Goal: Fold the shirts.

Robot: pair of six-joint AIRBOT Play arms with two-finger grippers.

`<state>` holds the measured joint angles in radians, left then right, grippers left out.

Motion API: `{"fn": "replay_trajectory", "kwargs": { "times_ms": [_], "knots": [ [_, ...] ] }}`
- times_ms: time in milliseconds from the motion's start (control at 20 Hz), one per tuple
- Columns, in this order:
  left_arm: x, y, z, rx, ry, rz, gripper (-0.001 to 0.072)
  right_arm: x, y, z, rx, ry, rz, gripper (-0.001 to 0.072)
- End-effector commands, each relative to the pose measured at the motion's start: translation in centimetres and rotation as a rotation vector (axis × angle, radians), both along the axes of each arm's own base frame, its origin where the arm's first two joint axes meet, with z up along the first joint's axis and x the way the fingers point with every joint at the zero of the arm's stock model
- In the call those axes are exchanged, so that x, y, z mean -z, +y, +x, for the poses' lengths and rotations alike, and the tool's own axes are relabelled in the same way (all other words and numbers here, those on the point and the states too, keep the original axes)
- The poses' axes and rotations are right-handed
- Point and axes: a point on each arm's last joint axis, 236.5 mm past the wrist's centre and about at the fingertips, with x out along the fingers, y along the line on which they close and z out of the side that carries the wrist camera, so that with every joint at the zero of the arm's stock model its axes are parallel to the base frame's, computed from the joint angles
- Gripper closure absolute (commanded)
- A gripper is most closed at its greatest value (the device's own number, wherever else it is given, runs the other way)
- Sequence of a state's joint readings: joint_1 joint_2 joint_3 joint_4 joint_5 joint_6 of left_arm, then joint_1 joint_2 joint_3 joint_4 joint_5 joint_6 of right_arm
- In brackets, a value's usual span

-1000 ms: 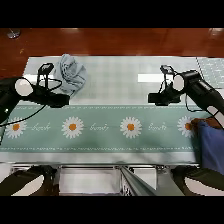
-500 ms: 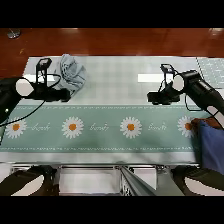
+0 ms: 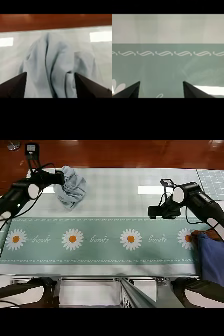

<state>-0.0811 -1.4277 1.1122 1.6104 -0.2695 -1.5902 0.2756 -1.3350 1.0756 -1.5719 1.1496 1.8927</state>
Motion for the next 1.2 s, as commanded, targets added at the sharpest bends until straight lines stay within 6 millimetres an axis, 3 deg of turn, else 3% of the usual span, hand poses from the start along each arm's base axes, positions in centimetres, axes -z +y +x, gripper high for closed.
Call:
{"fn": "replay_trajectory", "kwargs": {
  "times_ms": [0, 200, 250, 350, 450, 500, 600, 750, 900, 1000, 1150],
  "knots": [
    [7.3, 0.4, 0.2, -0.017, 0.312, 0.029, 0.0007, 0.0, 0.1, 0.2, 0.009, -0.008, 0.007, 0.0092],
    [11.3, -0.9, -1.3, -0.021, 0.589, 0.011, 0.0013, -0.1, 0.7, 0.3, 0.031, -0.012, 0.033, 0.0092],
    [11.8, -1.0, -1.8, -0.042, 0.641, -0.006, 0.0099, -0.1, 0.7, 0.3, 0.031, -0.011, 0.036, 0.0092],
    [11.9, -1.1, -3.3, -0.046, 0.747, -0.021, 0.0677, -0.5, 0.9, 0.2, 0.029, -0.014, 0.046, 0.0092],
    [9.6, -2.2, -3.1, -0.026, 0.74, -0.082, 0.0683, -1.7, 1.0, 0.2, 0.023, -0.048, 0.058, 0.0092],
    [7.5, -3.3, -2.7, 0.018, 0.708, -0.135, 0.0683, -2.8, 1.0, 0.3, 0.022, -0.077, 0.064, 0.0092],
    [0.5, -5.5, -1.3, 0.077, 0.56, -0.283, 0.0683, -5.5, 0.9, 0.5, 0.02, -0.153, 0.083, 0.0092],
    [-14.1, -7.6, -1.8, 0.195, 0.228, -0.373, 0.0683, -10.7, 0.8, 0.0, 0.017, -0.29, 0.125, 0.0092],
    [-26.5, -8.7, -6.6, 0.26, -0.035, -0.409, 0.0684, -16.6, 0.9, -1.3, -0.001, -0.458, 0.185, 0.0093],
    [-32.2, -9.5, -11.1, 0.322, -0.156, -0.388, 0.0683, -20.1, 0.9, -2.9, -0.032, -0.56, 0.199, 0.0094],
    [-38.0, -11.6, -17.8, 0.419, -0.284, -0.388, 0.0683, -23.4, 1.8, -5.6, -0.083, -0.647, 0.237, 0.0094]
  ]
}}
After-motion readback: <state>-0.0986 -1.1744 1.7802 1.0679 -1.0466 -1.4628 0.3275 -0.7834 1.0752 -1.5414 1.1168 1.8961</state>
